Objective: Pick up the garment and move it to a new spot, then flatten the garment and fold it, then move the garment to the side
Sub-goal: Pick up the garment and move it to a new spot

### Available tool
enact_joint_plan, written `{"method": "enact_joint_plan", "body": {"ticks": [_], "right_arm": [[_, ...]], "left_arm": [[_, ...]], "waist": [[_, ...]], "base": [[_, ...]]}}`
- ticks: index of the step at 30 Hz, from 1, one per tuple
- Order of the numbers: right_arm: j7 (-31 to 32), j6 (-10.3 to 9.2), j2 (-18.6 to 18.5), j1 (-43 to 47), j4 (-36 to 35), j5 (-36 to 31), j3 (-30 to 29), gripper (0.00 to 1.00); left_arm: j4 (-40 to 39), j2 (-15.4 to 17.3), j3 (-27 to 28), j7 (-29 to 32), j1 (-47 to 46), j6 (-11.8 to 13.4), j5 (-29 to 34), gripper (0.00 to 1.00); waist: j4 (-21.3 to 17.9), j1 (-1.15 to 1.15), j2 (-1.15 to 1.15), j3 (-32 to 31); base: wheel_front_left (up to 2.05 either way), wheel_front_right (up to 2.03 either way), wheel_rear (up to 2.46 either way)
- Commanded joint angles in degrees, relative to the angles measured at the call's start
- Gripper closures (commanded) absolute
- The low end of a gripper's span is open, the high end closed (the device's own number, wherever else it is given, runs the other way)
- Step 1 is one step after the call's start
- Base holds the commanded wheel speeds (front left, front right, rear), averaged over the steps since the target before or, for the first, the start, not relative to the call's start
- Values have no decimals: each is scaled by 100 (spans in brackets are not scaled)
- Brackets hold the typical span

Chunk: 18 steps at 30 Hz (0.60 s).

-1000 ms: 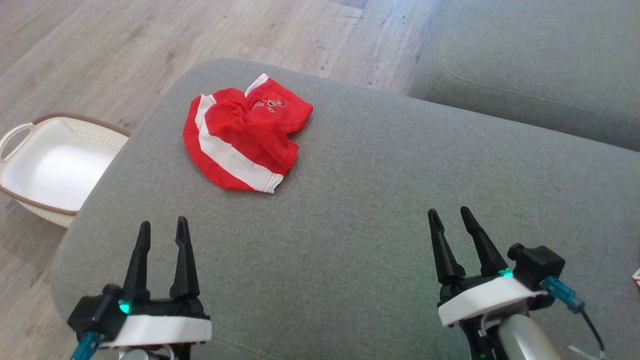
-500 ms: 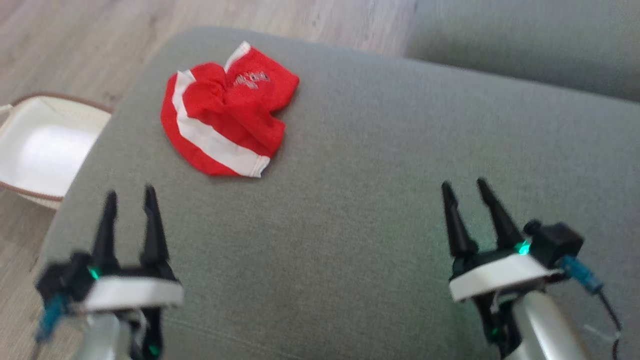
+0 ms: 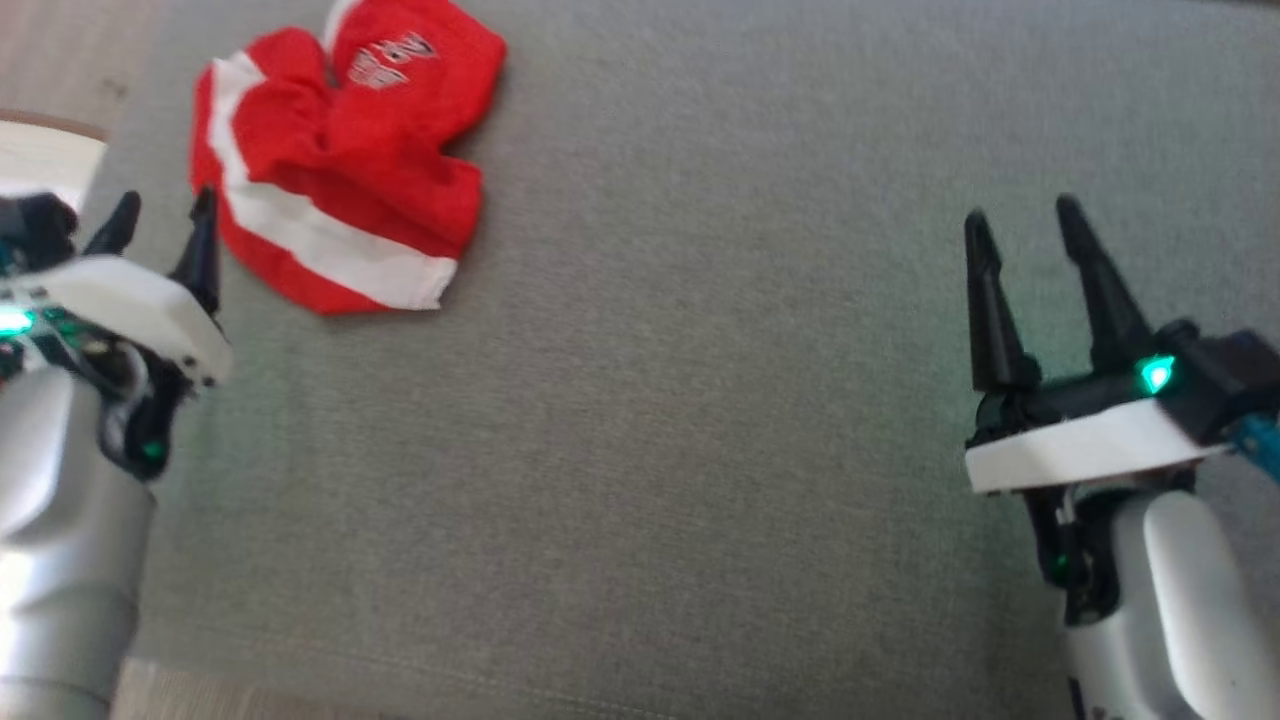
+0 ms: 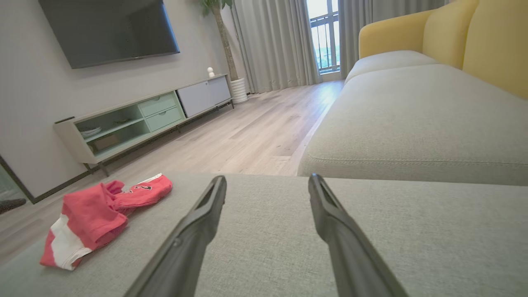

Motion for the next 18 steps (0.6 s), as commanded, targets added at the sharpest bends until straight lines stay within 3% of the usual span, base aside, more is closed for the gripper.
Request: {"method": "enact_joint_plan", "body": {"ticks": [1,8,16,17,18], "right_arm": [[90,-4,-7,-195,-382,-71,113,0],[266,-4,-7,-240,-787,-178,72,0],[313,-4,-7,-238,-952,-222,28,0],[315,-4,-7,-243,-962,-219,21,0],[316,-4,-7,-246,-969,-216,10,0]], "left_arm": [[167,460,1,241,-454,10,-216,0],[880,813,-796,995,-1063,10,-819,0],[1279,938,-1331,1498,-1271,10,-1529,0],[1286,942,-1393,1537,-1275,10,-1640,20],[1282,942,-1438,1518,-1285,10,-1740,75]], "waist": [[-241,-2,0,337],[-467,-2,0,708],[-548,-2,0,851],[-551,-2,0,850],[-544,-2,0,846]], "base": [[0,0,0],[0,0,0],[0,0,0],[0,0,0],[0,0,0]]}}
